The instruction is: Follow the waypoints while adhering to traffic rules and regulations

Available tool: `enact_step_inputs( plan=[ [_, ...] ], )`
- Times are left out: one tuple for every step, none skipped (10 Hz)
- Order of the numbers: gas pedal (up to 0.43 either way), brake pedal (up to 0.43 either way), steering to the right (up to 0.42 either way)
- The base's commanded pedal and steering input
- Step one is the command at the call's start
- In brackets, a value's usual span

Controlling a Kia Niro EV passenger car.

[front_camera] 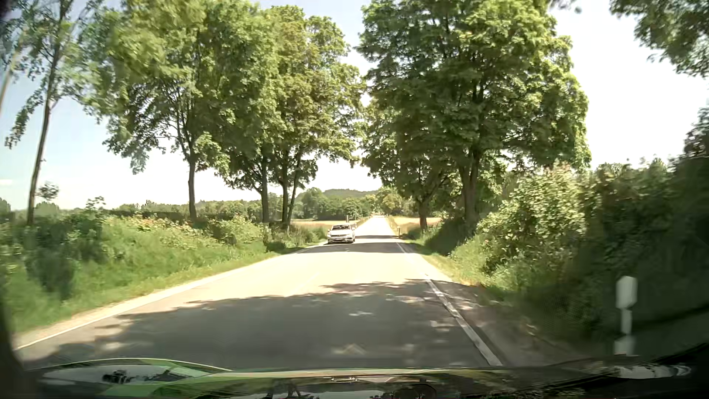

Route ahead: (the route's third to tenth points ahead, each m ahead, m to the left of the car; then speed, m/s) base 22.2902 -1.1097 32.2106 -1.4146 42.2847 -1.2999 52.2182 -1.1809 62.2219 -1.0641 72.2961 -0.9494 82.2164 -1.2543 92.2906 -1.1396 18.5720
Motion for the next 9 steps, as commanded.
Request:
enact_step_inputs(
  plan=[
    [0.209,0.0,-0.002],
    [0.197,0.0,-0.002],
    [0.177,0.0,-0.002],
    [0.177,0.0,-0.002],
    [0.177,0.0,-0.002],
    [0.189,0.0,-0.002],
    [0.189,0.0,-0.004],
    [0.197,0.0,-0.005],
    [0.197,0.0,-0.004]
  ],
)
